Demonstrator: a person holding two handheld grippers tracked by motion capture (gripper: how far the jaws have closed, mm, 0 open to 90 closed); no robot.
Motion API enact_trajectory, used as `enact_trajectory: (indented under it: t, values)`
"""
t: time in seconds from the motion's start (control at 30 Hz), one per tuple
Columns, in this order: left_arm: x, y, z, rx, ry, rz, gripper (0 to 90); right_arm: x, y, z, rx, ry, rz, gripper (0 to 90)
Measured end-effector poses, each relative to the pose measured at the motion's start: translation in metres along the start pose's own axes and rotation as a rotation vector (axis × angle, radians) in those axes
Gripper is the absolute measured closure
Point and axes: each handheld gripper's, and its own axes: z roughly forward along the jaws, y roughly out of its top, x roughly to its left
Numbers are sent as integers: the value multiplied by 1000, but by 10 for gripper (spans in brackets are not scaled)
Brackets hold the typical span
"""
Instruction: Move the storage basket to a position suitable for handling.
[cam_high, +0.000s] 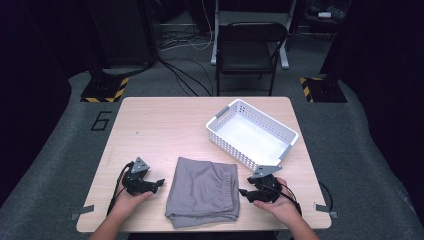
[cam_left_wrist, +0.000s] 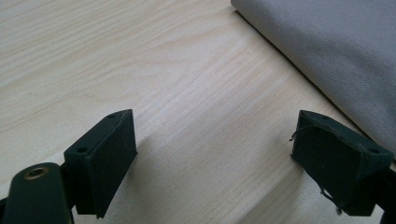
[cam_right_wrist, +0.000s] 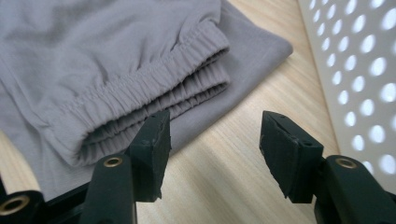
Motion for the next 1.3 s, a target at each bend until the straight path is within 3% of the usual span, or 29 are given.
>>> enact_trajectory:
  t: [0.13,0.43,0.6,1.0,1.13,1.3]
  values:
    - [0,0,0,0,0,0,131,0,2,-7,-5,-7,20,435]
    - [0,0,0,0,0,0,131,-1,6,-14,-8,-8,9,432]
    - [-1,0,0,-4,3,0,131,-1,19,-22,-15,1,31,414]
    - [-1,-1,0,-6,2,0,131,-11,51,-39,-74,-36,40,415]
    - [-1,0,0,-6,2,0,131,-15,67,-40,-89,-46,23,418]
    - [-1,0,0,-6,1,0,131,-27,91,-36,-113,-46,60,425]
